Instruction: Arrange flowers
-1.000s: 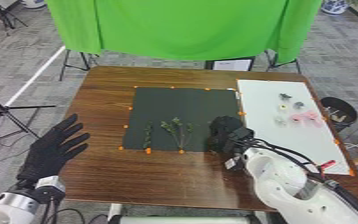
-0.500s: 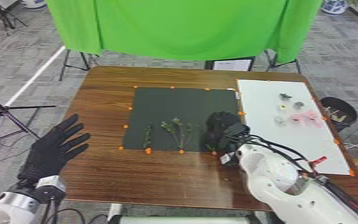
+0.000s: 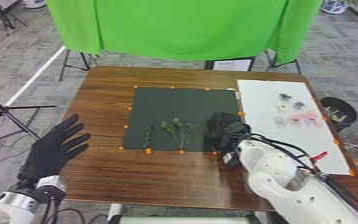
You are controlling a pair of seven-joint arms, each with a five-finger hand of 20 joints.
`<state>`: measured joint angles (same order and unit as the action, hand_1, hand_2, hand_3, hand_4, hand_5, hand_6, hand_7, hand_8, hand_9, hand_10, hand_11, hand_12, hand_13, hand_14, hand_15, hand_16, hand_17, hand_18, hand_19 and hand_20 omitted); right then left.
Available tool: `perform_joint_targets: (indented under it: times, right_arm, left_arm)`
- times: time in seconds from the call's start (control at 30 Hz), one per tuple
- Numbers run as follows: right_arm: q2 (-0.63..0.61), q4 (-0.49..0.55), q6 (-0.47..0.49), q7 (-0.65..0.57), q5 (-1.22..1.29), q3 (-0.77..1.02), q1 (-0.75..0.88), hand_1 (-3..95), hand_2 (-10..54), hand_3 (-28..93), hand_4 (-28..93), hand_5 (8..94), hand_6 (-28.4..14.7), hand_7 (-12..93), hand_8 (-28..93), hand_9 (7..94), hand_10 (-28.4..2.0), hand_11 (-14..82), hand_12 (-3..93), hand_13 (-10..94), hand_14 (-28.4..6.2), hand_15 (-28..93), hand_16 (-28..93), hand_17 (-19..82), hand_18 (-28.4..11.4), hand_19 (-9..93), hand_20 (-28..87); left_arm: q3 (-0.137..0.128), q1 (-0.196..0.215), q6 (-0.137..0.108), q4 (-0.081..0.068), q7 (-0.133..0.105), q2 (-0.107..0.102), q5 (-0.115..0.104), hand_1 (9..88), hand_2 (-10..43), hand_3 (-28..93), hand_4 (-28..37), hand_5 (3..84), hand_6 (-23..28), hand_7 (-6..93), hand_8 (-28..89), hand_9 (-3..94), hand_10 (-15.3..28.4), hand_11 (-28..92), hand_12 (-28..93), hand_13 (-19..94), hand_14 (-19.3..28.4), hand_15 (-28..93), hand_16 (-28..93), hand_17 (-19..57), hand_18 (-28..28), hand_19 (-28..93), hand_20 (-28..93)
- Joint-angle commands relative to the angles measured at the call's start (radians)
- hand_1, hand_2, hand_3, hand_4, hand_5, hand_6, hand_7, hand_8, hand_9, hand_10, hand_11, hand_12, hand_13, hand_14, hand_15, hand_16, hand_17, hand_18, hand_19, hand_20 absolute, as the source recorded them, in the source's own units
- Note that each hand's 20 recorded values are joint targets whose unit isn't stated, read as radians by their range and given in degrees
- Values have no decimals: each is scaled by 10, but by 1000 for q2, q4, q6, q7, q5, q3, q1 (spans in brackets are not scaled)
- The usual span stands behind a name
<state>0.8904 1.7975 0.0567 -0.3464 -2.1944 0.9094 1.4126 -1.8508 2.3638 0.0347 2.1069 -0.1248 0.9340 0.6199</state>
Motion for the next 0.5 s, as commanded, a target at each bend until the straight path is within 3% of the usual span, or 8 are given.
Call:
perform_joint_targets:
  times: [0.03,0.33,0.4,0.43,0.5]
  right_arm:
    - [-9,-19,24,-13,14,-2,33,314,-93,860,-210,648,1,599,180,745,-99,677,519,716,-96,870,397,293,-199,824,476]
    - [10,-9,-6,-56,40,-4,14,237,-81,868,-232,662,-5,559,151,745,-103,673,517,716,-99,872,388,293,-204,822,479]
    - [13,-2,-20,-94,36,-12,5,218,-78,871,-229,668,-7,567,71,750,-104,673,510,718,-101,872,382,295,-207,825,478]
    - [17,5,-20,-111,44,-8,5,202,-78,870,-219,674,-9,588,-68,752,-103,669,515,720,-101,871,383,297,-209,827,474]
    - [20,25,-7,-143,65,2,7,184,-80,862,-218,681,-10,594,-127,761,-106,664,513,723,-102,869,382,299,-211,830,473]
  left_arm:
    - [-1,7,9,-3,9,3,1,226,-36,703,-283,240,34,162,-101,209,106,136,177,162,155,270,8,-109,188,325,91]
    - [1,10,6,-2,7,6,2,226,-35,701,-283,240,34,162,-101,210,106,137,178,162,155,270,8,-109,187,326,91]
    - [-1,13,5,0,7,8,1,227,-35,701,-283,240,34,162,-101,210,106,138,178,162,155,270,8,-109,187,326,91]
    - [-1,13,5,0,8,9,2,227,-35,700,-283,240,34,162,-101,210,106,138,178,162,154,270,8,-109,188,326,91]
    - [-2,16,4,2,6,9,1,227,-35,701,-283,240,33,162,-101,210,107,138,177,162,155,270,9,-109,188,326,91]
